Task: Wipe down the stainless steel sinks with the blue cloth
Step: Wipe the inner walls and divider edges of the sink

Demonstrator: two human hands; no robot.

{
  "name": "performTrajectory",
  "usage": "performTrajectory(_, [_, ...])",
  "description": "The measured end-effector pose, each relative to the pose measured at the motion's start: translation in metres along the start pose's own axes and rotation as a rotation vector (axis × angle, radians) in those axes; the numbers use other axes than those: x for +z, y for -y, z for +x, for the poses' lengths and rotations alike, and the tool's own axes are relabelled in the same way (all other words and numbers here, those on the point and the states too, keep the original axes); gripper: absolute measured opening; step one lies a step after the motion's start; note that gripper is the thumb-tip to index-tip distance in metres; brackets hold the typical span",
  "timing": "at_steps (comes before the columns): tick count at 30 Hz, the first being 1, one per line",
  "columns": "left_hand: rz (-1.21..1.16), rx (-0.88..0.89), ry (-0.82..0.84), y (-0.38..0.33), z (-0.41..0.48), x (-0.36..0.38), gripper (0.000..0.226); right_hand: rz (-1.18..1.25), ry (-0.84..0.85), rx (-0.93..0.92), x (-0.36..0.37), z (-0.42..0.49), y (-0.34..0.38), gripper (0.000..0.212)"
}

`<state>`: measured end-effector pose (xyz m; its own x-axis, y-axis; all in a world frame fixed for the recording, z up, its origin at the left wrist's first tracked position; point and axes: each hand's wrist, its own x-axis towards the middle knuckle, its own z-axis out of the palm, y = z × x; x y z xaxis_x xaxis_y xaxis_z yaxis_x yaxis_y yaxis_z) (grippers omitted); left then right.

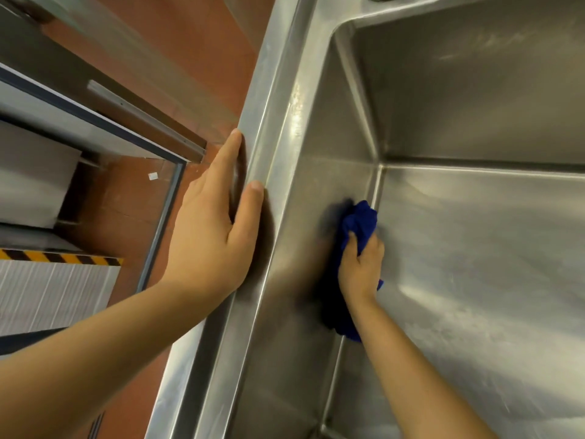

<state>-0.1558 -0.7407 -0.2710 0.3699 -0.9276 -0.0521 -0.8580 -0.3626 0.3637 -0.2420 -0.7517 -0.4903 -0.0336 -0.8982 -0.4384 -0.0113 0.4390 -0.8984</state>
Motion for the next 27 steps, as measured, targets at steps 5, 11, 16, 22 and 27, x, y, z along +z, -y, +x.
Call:
performTrajectory(5, [-0.007, 0.01, -0.008, 0.0, 0.001, 0.0, 0.058, 0.048, 0.01, -0.069, -0.002, -0.018, 0.032, 0.03])
performTrajectory(11, [-0.024, -0.022, -0.019, -0.005, -0.002, 0.0, 0.057, 0.077, -0.011, -0.24, 0.003, -0.009, 0.042, 0.038])
performTrajectory(16, [-0.027, -0.041, 0.008, -0.005, -0.002, 0.0, 0.057, -0.051, -0.023, 0.102, -0.003, 0.016, -0.019, 0.028])
performTrajectory(22, [-0.053, -0.032, 0.013, -0.004, -0.001, -0.001, 0.058, 0.016, -0.015, 0.138, 0.001, 0.055, -0.005, 0.034])
performTrajectory(27, [-0.03, -0.016, 0.008, -0.002, -0.002, -0.001, 0.057, -0.062, 0.003, 0.046, -0.003, 0.035, -0.019, 0.036])
